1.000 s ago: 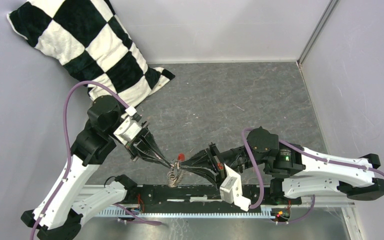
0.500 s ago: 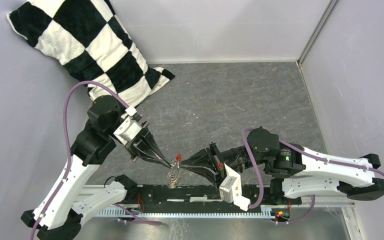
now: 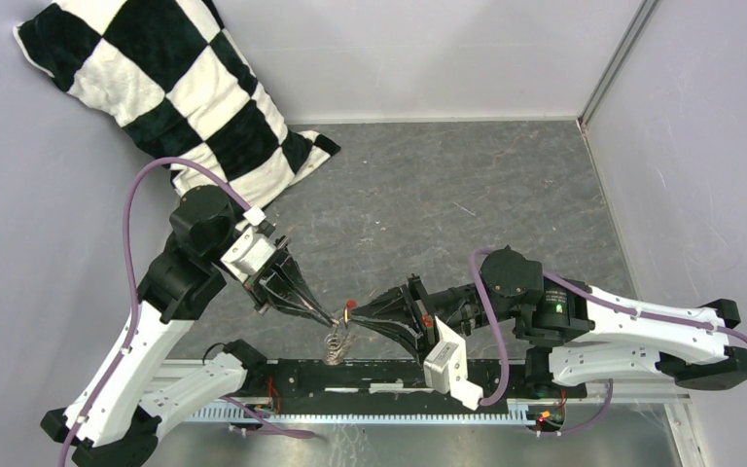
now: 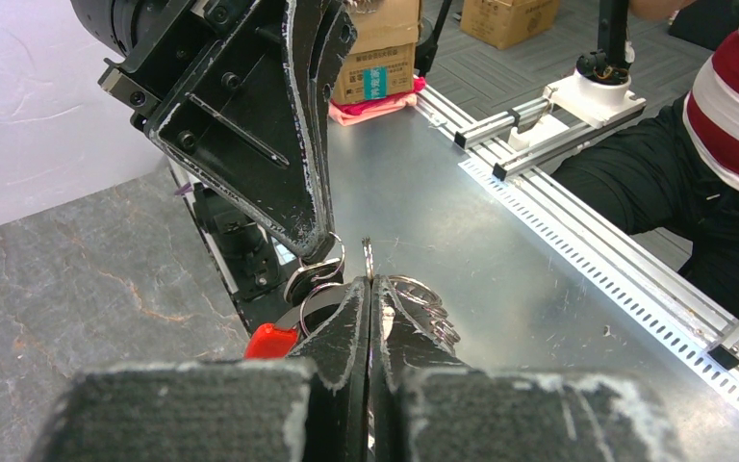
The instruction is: Put the keys on the keyring
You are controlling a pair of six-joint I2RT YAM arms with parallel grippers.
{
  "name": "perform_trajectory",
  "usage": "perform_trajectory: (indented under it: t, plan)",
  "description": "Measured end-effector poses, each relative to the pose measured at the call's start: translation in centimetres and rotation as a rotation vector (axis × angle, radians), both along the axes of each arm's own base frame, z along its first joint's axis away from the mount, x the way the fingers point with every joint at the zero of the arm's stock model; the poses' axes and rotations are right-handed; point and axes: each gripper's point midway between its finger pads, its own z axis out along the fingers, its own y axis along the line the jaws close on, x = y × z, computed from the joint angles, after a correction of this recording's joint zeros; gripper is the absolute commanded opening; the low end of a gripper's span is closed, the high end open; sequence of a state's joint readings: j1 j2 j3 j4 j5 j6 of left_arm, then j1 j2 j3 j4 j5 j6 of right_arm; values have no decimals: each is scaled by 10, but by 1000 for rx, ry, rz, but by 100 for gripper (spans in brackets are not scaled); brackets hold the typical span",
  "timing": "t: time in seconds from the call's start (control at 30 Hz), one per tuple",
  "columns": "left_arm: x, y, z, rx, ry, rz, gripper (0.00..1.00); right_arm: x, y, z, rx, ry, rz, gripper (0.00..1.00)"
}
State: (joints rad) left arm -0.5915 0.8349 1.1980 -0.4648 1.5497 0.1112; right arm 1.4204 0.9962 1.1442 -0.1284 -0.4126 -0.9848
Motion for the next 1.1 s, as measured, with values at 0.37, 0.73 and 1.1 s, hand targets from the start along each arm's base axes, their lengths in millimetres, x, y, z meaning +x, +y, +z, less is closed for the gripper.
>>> perform_trajectory:
  t: [0.37, 0.73, 1.1]
  plan:
    - [0, 0, 0, -1, -1, 0, 2, -2, 0, 0, 0, 1, 13, 1]
    - [2, -1, 1, 7, 12, 0, 2, -7, -1, 2, 4, 10, 40, 1]
    - [2, -2, 2, 3, 7, -1, 2, -7, 0, 3, 10, 15, 40, 1]
